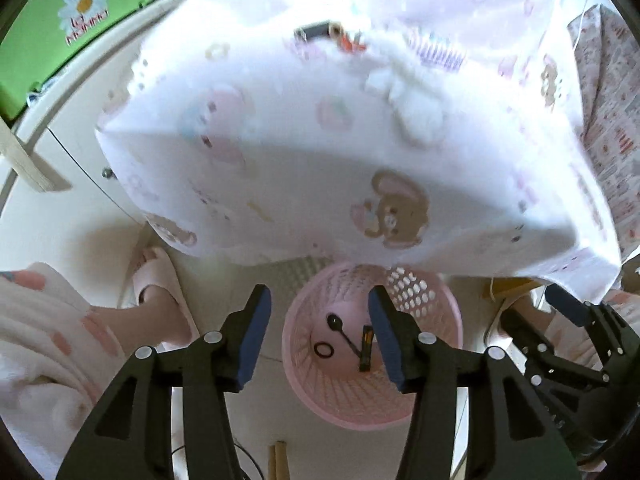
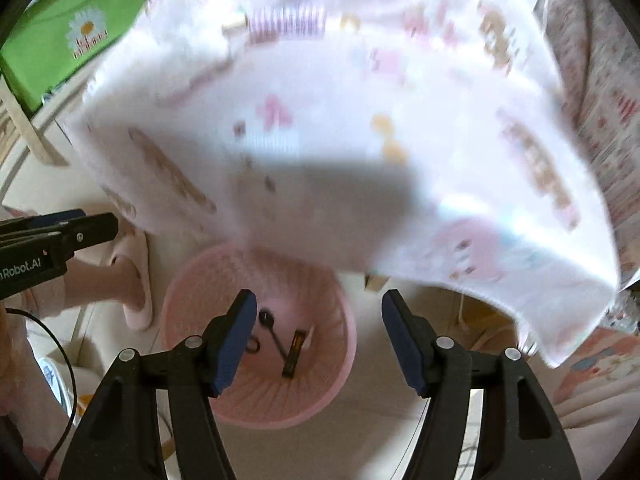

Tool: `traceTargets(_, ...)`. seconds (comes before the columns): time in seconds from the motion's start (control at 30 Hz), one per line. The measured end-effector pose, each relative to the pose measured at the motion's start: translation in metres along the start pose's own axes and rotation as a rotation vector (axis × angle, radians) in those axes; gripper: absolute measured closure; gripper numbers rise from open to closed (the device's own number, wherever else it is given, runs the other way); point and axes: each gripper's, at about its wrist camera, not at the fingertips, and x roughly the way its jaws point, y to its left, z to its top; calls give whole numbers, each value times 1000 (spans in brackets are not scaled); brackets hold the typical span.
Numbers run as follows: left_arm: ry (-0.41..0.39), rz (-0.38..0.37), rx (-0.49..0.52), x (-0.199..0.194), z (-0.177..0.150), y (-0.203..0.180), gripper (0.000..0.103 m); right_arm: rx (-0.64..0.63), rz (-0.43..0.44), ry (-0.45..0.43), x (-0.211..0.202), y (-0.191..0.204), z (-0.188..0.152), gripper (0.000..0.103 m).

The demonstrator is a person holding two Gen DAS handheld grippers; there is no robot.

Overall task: Collect trash
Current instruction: 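Move both open tools back toward the white tissue on the table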

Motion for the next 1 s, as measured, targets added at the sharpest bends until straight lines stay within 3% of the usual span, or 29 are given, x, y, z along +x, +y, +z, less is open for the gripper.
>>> traceTargets(0.13, -86, 14, 17, -27, 9, -1, 48, 4, -10, -117, -28, -4, 6, 29)
traceTargets(0.3, -195, 45, 49, -54, 20, -2, 32, -49, -40, -234, -52, 0, 11, 26)
traceTargets(0.4, -251, 91, 40, -64, 27, 0, 25, -63, -75, -301, -62, 6, 13, 18)
traceTargets(0.47, -309, 141, -4, -70, 32, 4, 25, -38, -105, -343, -66, 6, 14, 17)
traceTargets(0.6, -386, 123, -96, -83, 39, 15, 25, -11, -100, -404, -78, 0, 18, 17)
traceTargets(0.77, -420, 208, 33, -91, 58, 6, 26, -77, -78, -434, -87, 7, 33, 22)
traceTargets(0.9, -435, 138, 100, -103, 71, -1, 25, -100, -117, -460, -93, 14, 44, 31)
traceTargets(1.0, -449, 77, 111, -110, 82, -4, 25, -80, -81, -436, -90, 14, 55, 38)
